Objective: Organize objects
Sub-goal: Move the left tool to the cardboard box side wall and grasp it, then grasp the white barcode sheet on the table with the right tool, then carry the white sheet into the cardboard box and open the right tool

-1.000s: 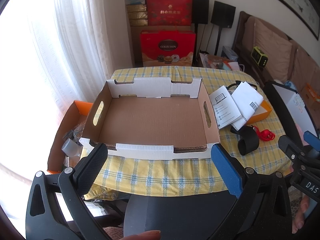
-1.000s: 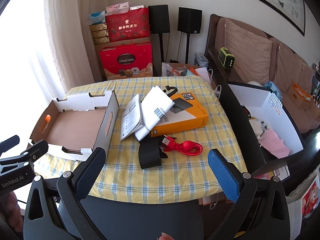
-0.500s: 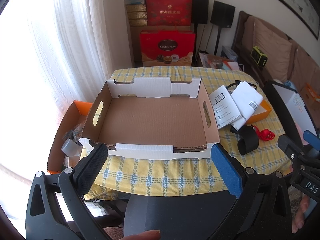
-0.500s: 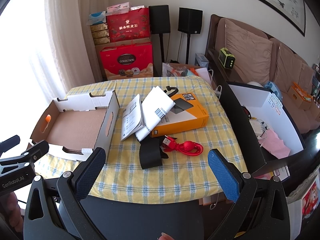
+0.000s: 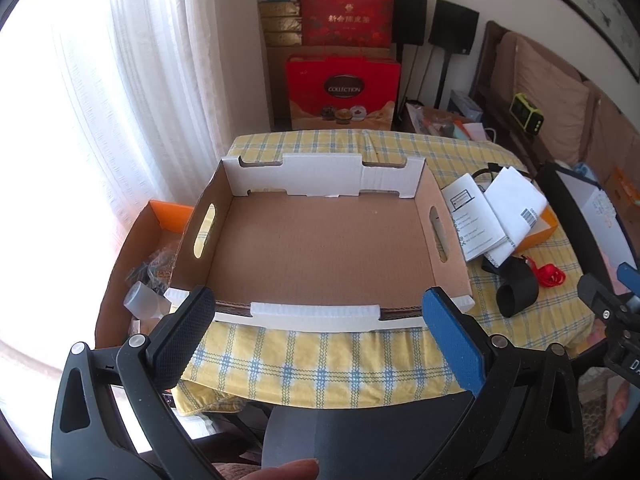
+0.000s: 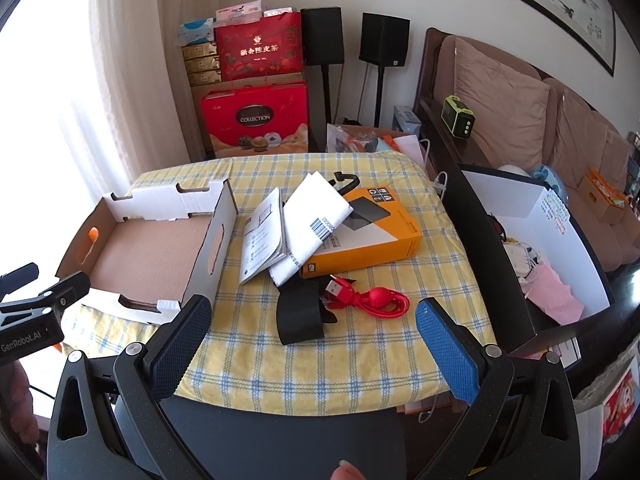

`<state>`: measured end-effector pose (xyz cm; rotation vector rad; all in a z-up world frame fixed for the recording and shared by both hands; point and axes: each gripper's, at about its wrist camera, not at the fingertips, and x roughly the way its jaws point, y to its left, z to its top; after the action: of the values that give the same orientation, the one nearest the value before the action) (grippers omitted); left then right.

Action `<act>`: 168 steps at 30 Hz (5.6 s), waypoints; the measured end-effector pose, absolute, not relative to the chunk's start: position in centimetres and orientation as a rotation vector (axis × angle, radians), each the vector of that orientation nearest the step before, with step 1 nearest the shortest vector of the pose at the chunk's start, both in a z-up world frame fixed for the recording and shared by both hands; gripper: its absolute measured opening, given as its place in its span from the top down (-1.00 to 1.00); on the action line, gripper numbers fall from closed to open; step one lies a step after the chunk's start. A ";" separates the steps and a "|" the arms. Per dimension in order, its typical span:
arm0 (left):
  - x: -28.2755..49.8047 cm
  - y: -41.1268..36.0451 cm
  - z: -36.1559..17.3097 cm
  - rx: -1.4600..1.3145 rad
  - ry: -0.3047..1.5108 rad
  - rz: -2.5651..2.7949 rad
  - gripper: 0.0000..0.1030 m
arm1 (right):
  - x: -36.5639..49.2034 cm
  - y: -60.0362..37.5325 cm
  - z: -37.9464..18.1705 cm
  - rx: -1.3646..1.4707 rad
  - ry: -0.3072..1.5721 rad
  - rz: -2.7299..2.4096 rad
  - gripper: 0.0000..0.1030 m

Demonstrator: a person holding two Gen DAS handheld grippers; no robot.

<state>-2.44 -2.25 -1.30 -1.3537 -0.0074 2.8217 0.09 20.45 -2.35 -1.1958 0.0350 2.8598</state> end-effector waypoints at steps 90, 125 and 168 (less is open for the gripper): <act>-9.3 -12.7 -10.3 -1.648 -0.142 2.683 0.91 | -12.7 26.5 -8.2 -1.551 0.592 2.892 0.77; -9.3 -12.5 -10.2 -1.649 -0.151 2.678 0.91 | -11.6 16.2 -1.2 -1.672 0.533 3.212 0.94; -9.2 -12.6 -10.1 -1.648 -0.139 2.678 0.91 | -16.5 14.4 -5.9 -1.790 0.029 3.083 0.36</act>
<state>-9.22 -12.64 -10.15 -1.6478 -0.1395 2.6775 -16.54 14.40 -5.91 -1.7897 0.0286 3.0835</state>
